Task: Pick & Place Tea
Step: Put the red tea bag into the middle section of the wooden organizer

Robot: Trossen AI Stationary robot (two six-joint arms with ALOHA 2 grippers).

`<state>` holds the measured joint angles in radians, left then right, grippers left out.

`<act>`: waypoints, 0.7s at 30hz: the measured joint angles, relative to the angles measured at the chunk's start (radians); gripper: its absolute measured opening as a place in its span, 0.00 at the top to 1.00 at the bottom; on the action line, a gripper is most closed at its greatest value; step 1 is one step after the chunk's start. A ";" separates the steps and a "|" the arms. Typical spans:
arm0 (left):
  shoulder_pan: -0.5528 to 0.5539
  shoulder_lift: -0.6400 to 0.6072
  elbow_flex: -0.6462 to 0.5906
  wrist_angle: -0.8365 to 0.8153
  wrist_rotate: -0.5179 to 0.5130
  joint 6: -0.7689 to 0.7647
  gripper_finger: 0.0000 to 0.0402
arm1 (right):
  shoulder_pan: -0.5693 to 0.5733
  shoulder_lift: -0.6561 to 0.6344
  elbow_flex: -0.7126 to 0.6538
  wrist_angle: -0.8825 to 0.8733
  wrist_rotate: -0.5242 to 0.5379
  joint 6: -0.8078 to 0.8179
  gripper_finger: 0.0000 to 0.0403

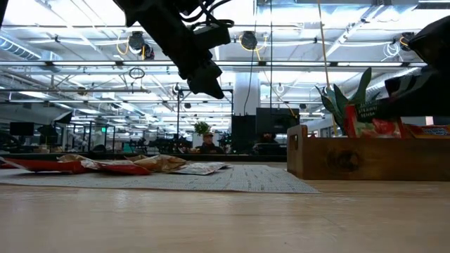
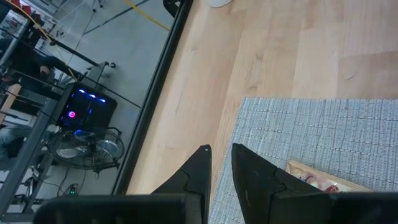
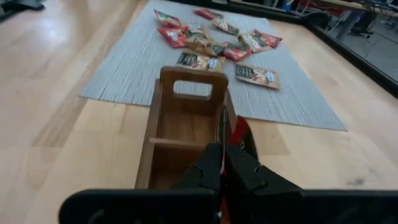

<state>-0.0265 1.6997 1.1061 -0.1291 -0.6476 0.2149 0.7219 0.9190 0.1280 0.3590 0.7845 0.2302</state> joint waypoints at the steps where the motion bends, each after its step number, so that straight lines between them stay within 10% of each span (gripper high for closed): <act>1: 0.000 0.000 0.000 0.000 0.000 0.000 0.83 | 0.000 0.018 0.000 0.010 0.000 0.001 1.00; 21: 0.000 0.000 0.000 -0.001 0.000 -0.004 0.83 | 0.000 0.104 0.000 0.063 0.050 0.006 0.99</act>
<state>-0.0265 1.7000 1.1061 -0.1302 -0.6476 0.2108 0.7216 1.0233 0.1280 0.4222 0.8350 0.2367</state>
